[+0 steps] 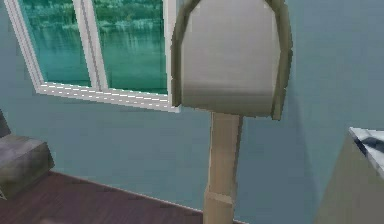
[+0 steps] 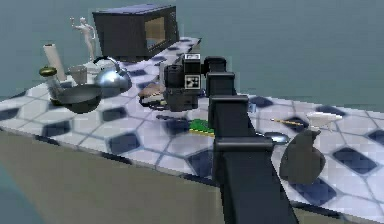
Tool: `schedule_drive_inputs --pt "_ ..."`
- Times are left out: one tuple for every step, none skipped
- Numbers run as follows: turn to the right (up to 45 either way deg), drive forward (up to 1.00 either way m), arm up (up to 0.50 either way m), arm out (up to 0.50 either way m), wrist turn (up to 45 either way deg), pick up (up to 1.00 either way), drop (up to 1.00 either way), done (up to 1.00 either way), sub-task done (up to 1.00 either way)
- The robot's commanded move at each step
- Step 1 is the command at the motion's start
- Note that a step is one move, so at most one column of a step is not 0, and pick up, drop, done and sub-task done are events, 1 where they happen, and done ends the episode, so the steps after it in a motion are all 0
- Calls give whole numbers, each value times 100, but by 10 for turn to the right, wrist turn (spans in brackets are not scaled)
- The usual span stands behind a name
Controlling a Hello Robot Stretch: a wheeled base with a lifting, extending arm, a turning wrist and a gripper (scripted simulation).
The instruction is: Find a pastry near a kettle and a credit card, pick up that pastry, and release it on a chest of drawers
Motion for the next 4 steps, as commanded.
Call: schedule_drive_inputs --pt "0 0 0 0 -450 0 0 0 0" --pt "0 0 0 0 -450 0 0 0 0" --pt "0 0 0 0 -180 0 0 0 0" --pt "0 0 0 -28 0 0 0 0 0"
